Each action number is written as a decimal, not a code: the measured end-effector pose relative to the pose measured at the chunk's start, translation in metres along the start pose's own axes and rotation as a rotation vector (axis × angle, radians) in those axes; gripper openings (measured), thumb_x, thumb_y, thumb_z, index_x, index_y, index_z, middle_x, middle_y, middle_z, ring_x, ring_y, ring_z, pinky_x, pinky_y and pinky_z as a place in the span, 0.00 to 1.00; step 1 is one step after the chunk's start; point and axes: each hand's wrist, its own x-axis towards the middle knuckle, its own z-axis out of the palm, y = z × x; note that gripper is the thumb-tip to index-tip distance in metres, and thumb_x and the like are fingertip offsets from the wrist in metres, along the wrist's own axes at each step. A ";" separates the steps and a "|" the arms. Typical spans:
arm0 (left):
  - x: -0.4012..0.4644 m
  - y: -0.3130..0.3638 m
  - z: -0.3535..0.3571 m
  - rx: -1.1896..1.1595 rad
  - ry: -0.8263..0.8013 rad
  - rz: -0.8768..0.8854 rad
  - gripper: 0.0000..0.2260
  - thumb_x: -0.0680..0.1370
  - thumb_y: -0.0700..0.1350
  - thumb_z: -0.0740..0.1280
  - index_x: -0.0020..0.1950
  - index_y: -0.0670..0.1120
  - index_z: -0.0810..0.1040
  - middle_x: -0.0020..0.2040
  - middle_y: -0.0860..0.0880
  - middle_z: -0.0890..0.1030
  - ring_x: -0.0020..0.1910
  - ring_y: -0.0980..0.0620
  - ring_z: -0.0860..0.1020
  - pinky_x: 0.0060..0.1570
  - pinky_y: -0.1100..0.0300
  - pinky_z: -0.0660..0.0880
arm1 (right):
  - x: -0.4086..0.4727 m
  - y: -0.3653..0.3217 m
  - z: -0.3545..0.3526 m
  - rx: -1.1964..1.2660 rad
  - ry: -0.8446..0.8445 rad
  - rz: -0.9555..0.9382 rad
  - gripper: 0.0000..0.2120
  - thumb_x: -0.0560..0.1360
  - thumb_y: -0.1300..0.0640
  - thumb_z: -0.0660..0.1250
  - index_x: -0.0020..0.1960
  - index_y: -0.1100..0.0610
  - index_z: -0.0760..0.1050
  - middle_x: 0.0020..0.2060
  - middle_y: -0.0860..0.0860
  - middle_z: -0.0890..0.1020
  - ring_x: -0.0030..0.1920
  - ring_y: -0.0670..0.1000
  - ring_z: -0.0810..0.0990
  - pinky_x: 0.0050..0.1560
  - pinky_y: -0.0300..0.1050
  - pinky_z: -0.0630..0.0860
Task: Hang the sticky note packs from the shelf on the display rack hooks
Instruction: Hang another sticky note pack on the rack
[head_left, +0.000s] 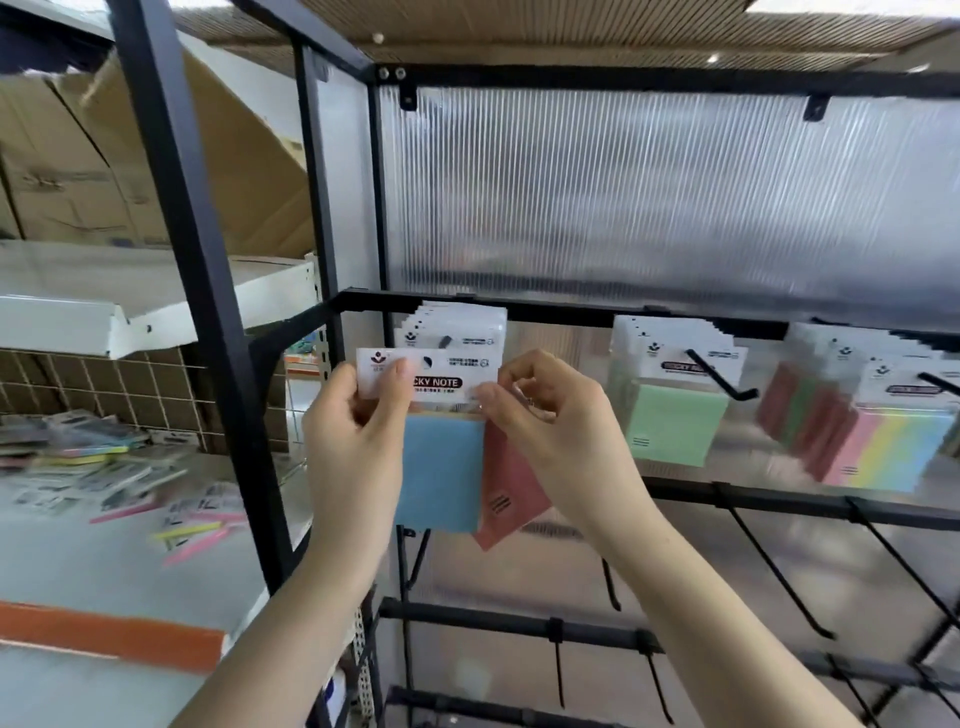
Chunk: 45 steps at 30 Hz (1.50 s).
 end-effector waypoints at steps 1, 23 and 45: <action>0.005 -0.003 -0.003 0.000 -0.005 -0.005 0.22 0.74 0.60 0.65 0.33 0.44 0.64 0.27 0.51 0.66 0.29 0.51 0.66 0.28 0.59 0.63 | 0.002 -0.001 0.005 -0.010 0.008 0.007 0.08 0.74 0.51 0.70 0.38 0.50 0.74 0.30 0.45 0.79 0.31 0.41 0.72 0.33 0.30 0.68; 0.028 -0.009 -0.002 -0.061 -0.198 0.112 0.22 0.75 0.52 0.67 0.30 0.48 0.58 0.24 0.54 0.62 0.24 0.58 0.61 0.25 0.69 0.58 | 0.006 0.002 0.012 -0.085 0.127 0.054 0.07 0.74 0.53 0.69 0.40 0.53 0.76 0.33 0.51 0.83 0.32 0.46 0.77 0.34 0.38 0.71; 0.043 -0.039 0.021 0.163 -0.090 0.222 0.06 0.74 0.39 0.70 0.45 0.42 0.73 0.42 0.48 0.76 0.40 0.51 0.75 0.43 0.53 0.75 | 0.018 0.021 -0.010 -0.114 0.218 0.126 0.05 0.77 0.57 0.68 0.50 0.48 0.75 0.36 0.50 0.84 0.32 0.44 0.79 0.29 0.35 0.71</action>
